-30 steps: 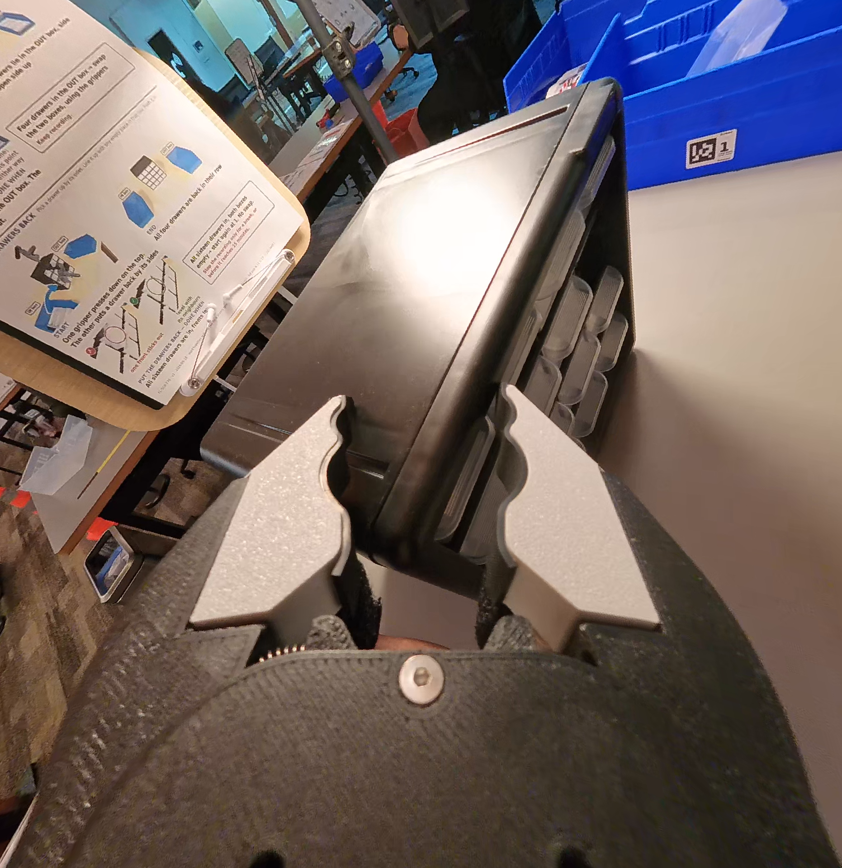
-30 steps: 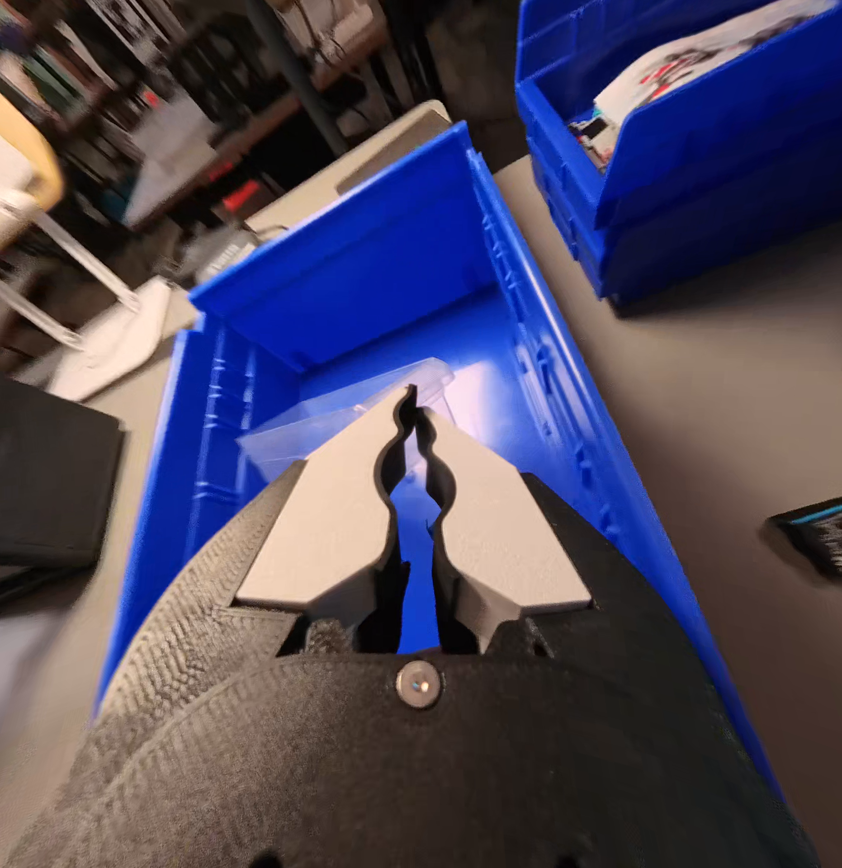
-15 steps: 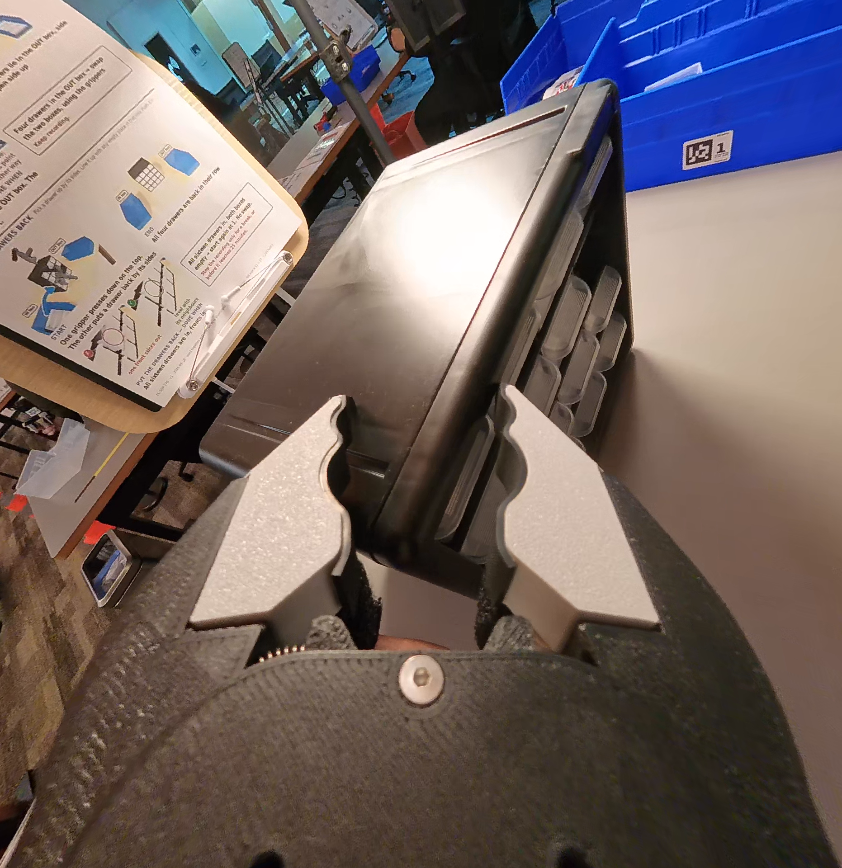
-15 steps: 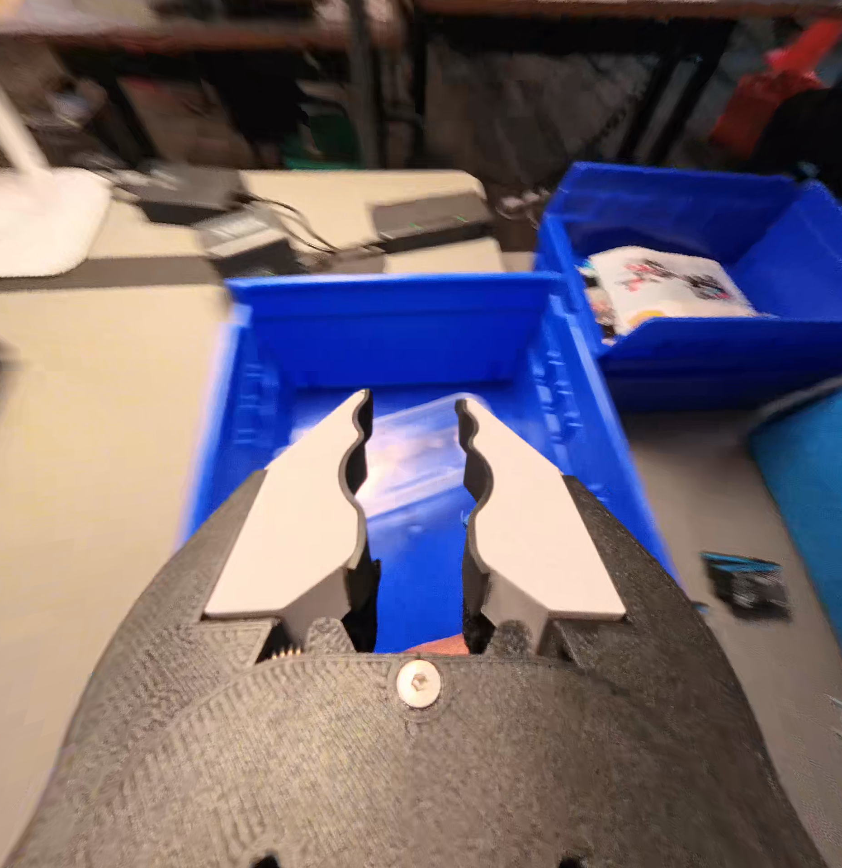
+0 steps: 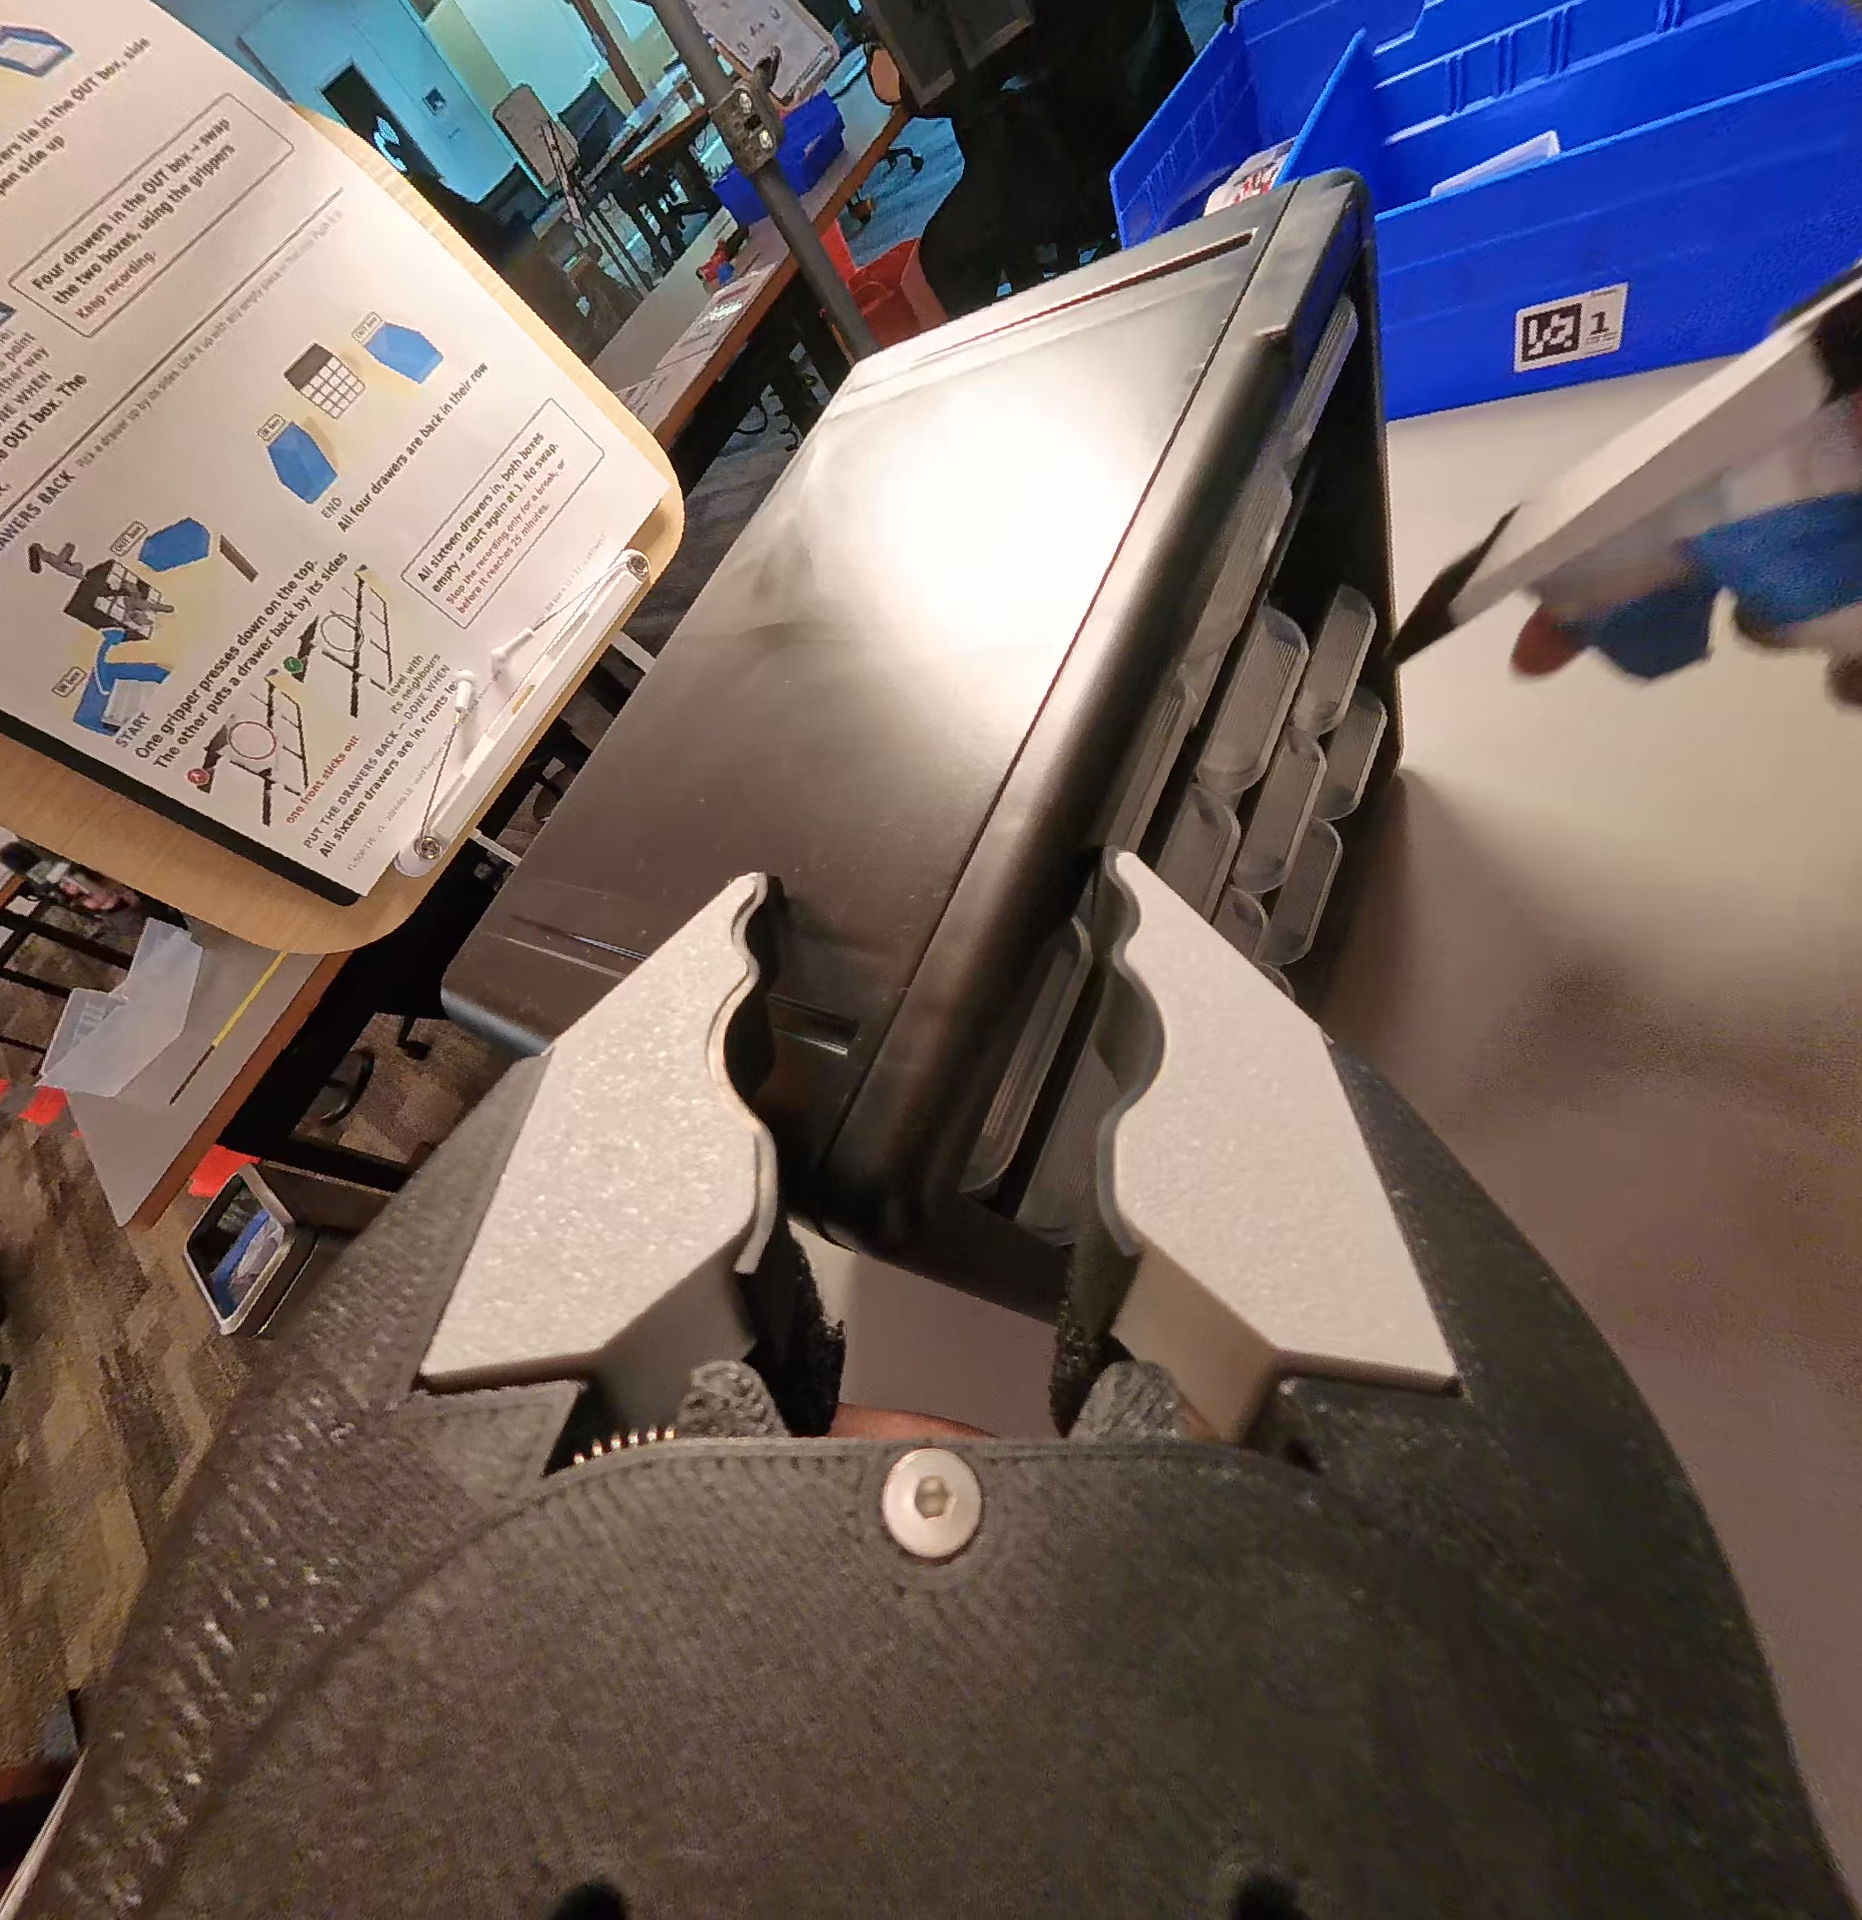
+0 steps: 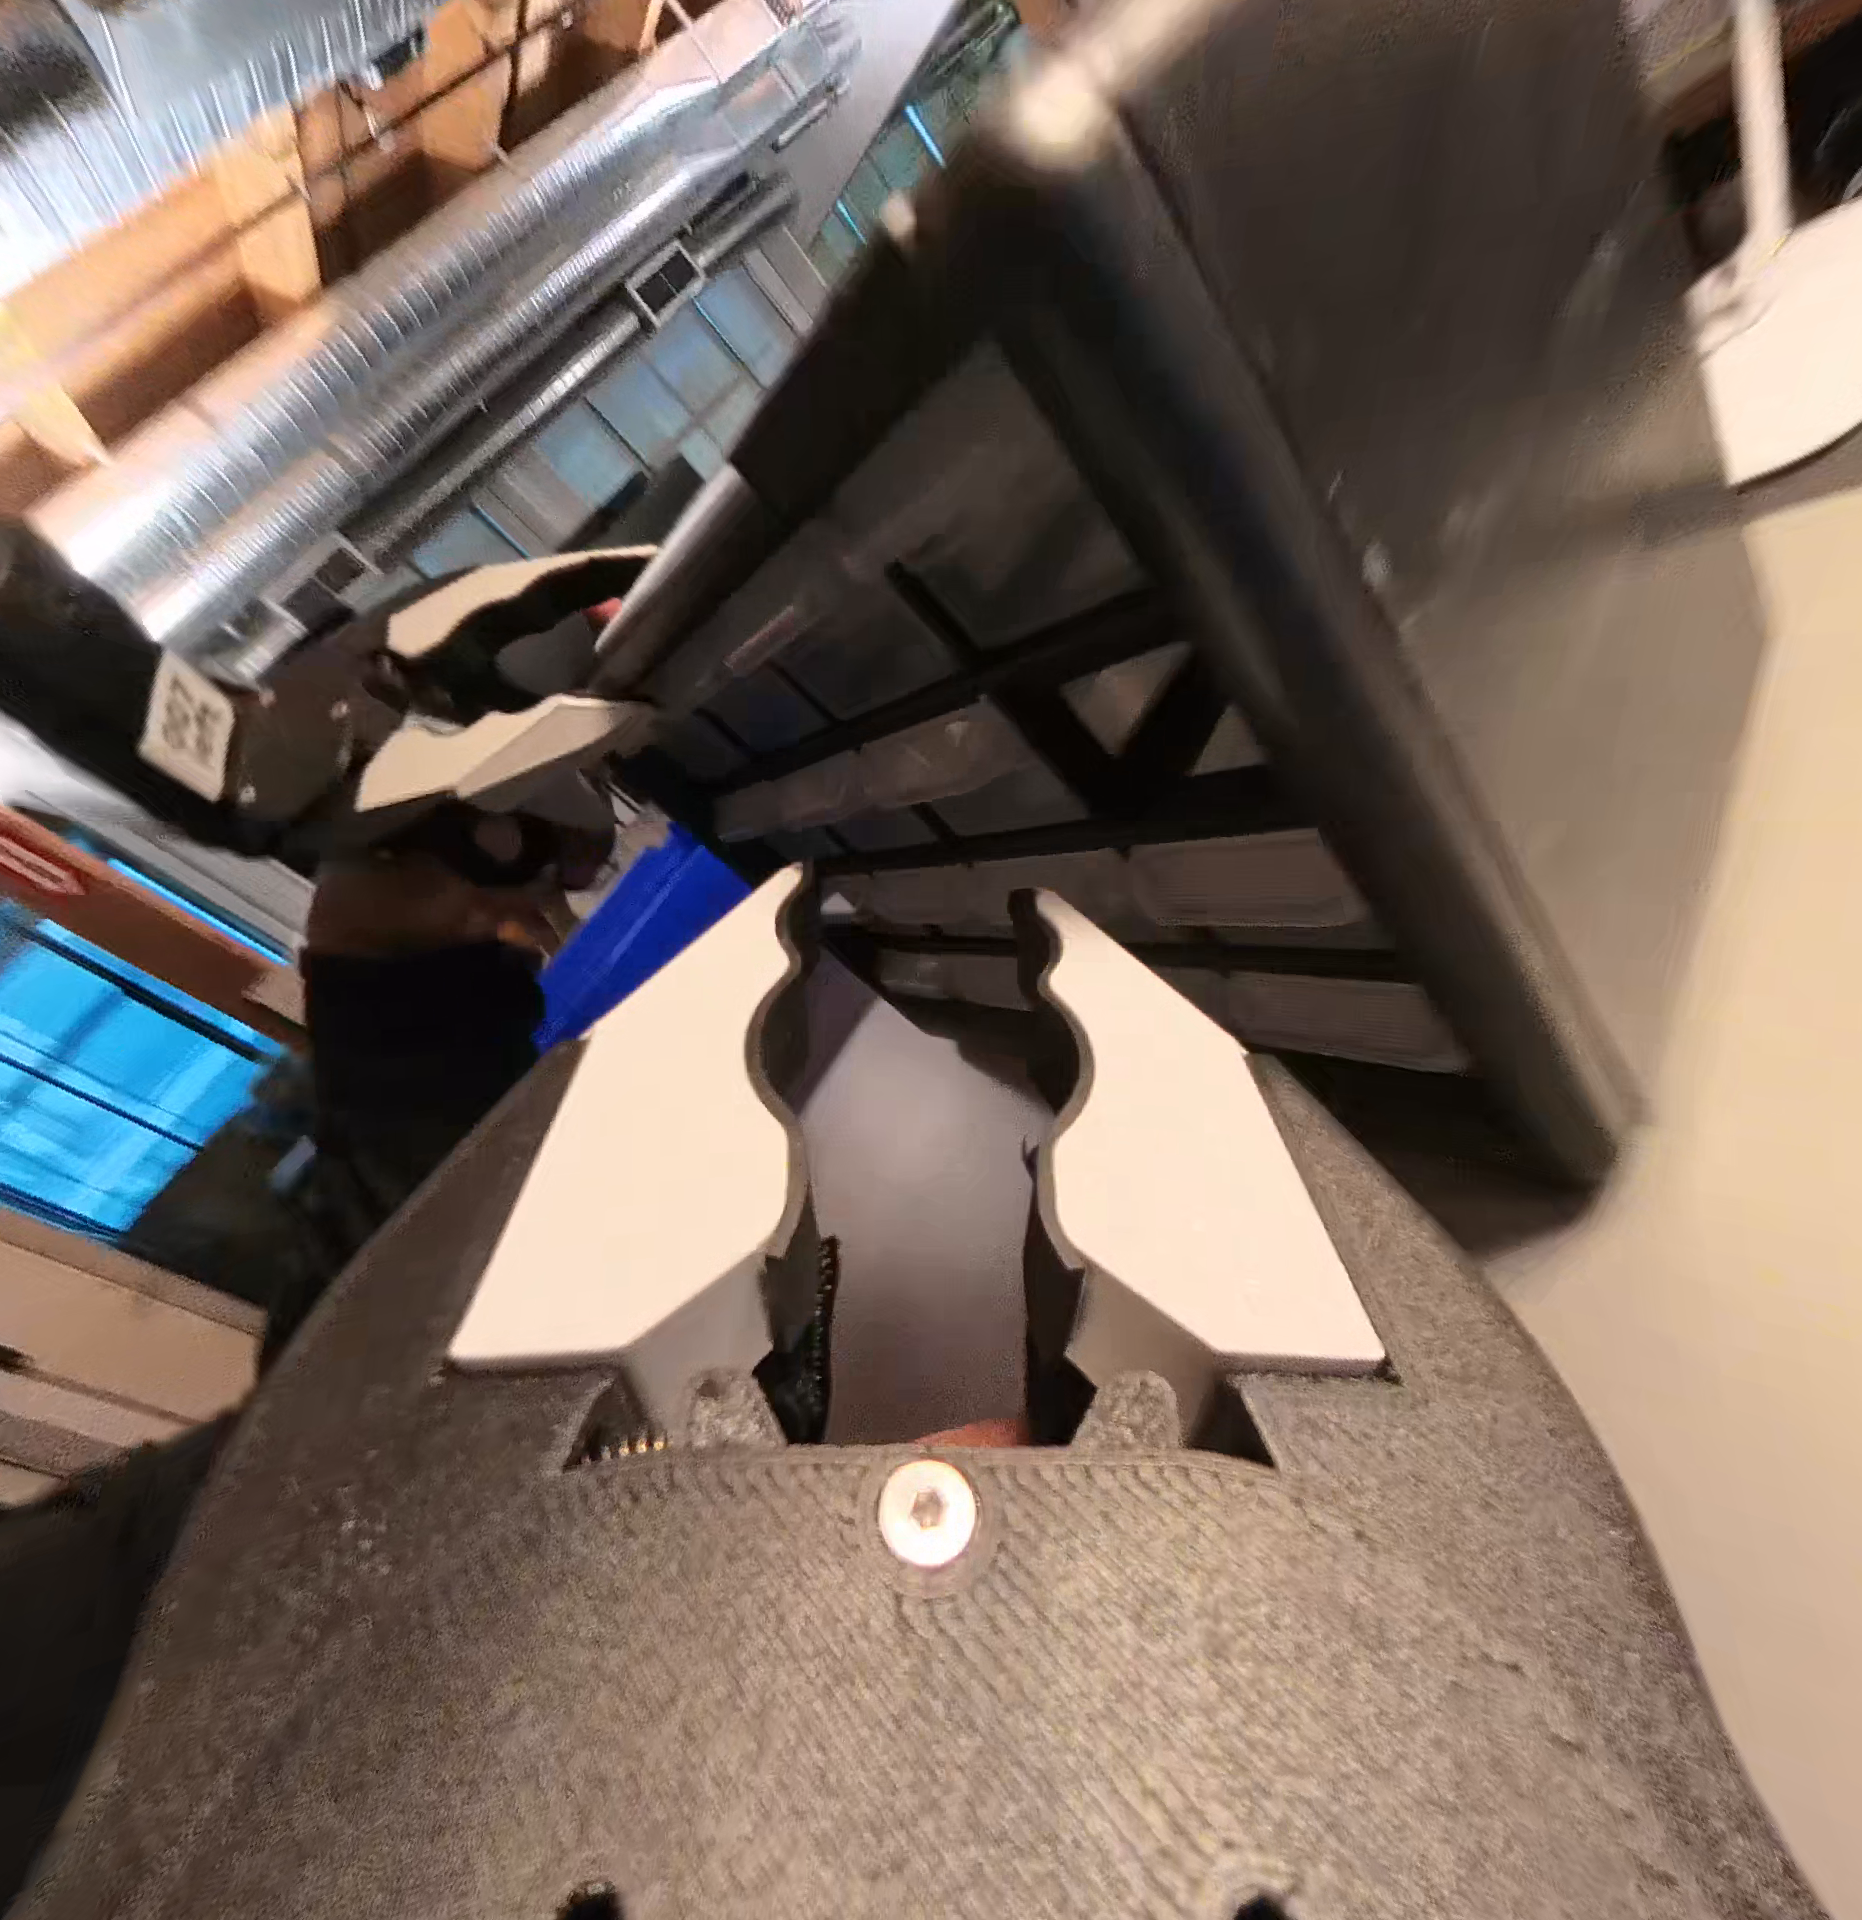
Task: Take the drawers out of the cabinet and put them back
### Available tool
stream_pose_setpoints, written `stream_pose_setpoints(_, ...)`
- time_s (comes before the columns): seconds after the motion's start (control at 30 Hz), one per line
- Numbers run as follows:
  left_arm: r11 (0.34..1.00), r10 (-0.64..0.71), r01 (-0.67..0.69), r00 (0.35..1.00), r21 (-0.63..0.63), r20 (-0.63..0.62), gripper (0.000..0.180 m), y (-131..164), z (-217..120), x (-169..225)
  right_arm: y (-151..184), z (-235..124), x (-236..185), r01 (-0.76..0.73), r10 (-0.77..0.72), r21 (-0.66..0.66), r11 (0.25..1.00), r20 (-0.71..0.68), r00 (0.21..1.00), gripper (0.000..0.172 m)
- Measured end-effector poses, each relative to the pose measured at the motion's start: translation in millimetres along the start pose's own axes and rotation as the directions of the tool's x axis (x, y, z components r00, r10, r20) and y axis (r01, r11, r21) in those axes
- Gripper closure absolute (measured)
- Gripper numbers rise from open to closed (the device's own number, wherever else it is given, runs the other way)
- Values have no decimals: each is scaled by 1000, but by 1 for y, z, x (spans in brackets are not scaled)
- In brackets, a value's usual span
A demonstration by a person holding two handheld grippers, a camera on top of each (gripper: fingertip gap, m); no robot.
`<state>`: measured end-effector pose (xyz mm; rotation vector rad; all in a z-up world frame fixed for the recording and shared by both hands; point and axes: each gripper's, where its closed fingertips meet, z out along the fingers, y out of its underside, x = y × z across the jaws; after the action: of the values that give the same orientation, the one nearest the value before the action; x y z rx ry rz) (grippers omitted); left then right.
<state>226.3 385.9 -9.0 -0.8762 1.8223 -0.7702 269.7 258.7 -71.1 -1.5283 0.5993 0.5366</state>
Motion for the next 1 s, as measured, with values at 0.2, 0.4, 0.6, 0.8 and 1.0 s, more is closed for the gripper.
stream_pose_setpoints(0.2, 1000, 0, 0, 1000, 5, -3, 119, 0, -1, 0, 7, 47, 1, -210, 205, 100, 973, 55, 977, 126)
stream_pose_setpoints(0.4, 1000, 0, 0, 1000, 9, -8, 123, 0, -1, 0, -6, 46, 0, -241, 222, 240, 940, 103, 970, 160)
stream_pose_setpoints(0.6, 1000, 5, -4, 1000, 6, -7, 123, 1, -1, 0, 11, 27, -19, -272, 228, 263, 926, 186, 956, 165)
stream_pose_setpoints(0.8, 1000, 6, -6, 1000, 4, -7, 123, 1, -1, 0, 39, -15, -52, -286, 214, 268, 920, 267, 940, 167)
stream_pose_setpoints(1.0, 1000, 8, -8, 1000, 3, -6, 123, 1, -1, 0, 54, -51, -80, -294, 208, 267, 918, 308, 929, 168)
